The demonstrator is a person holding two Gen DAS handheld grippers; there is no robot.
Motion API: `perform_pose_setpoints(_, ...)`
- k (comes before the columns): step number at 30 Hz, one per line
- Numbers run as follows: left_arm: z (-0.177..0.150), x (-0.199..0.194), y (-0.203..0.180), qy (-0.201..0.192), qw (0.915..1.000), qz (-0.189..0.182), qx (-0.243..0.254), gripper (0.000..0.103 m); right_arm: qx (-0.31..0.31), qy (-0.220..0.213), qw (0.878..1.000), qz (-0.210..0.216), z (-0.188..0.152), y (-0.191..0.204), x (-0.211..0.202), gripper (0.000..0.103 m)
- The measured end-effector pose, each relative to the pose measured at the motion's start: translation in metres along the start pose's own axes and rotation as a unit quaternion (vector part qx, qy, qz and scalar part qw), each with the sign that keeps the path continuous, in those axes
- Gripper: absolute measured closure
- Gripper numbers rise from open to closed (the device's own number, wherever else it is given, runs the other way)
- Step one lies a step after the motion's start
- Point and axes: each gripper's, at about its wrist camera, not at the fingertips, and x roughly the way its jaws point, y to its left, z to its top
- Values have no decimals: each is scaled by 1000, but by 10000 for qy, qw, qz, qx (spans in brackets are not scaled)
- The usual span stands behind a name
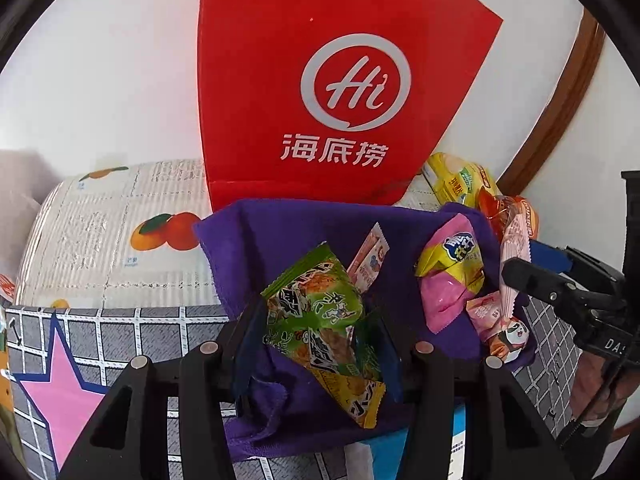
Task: Organize snacks
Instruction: 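Lower both held snacks over the purple towel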
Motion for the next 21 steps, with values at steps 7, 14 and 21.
perform_pose_setpoints(7,-1,6,4,20,10000,27,-31,54,-15,213,9998,35,-5,-2,15,45)
perform_pose_setpoints(14,-2,6,1,-44,10000,-66,-6,54,-140,299,9994,49,-9,5,21,45)
perform_pose_setpoints(21,-1,3,-1,-48,10000,-62,17,54,-148,341,9993,18,-10,6,22,45)
